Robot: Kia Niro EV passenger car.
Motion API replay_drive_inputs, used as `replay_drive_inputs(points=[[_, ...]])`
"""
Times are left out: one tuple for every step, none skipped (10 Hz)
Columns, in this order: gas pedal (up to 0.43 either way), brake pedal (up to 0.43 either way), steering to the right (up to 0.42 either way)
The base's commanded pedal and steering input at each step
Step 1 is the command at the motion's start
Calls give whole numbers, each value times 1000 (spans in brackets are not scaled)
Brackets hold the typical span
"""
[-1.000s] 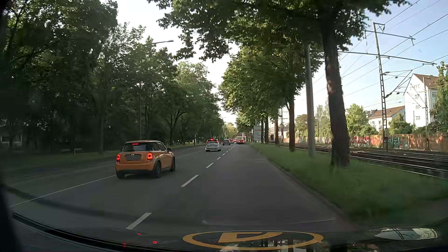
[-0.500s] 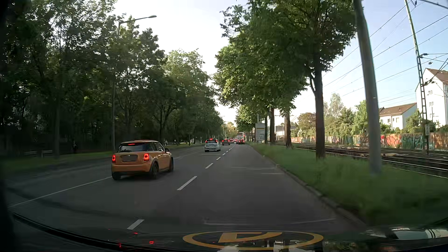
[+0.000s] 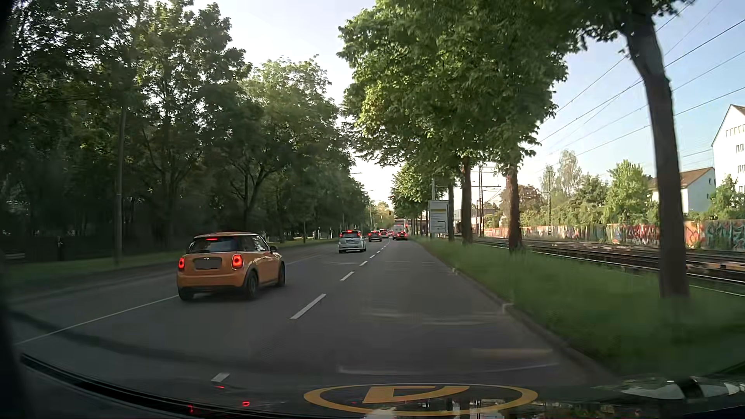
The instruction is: Follow the waypoints while adhering to traffic rules and regulations
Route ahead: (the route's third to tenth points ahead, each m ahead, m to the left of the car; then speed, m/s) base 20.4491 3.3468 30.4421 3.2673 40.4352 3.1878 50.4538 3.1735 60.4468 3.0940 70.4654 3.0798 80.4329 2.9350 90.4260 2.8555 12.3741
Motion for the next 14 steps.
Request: replay_drive_inputs(points=[[8, 0, -1], [0, 0, 0], [0, 0, 0], [0, 0, 0], [0, 0, 0], [0, 0, 0], [0, 0, 0], [0, 0, -1], [0, 0, 0], [0, 0, 0], [0, 0, 0], [0, 0, 0], [0, 0, 0], [0, 0, 0]])
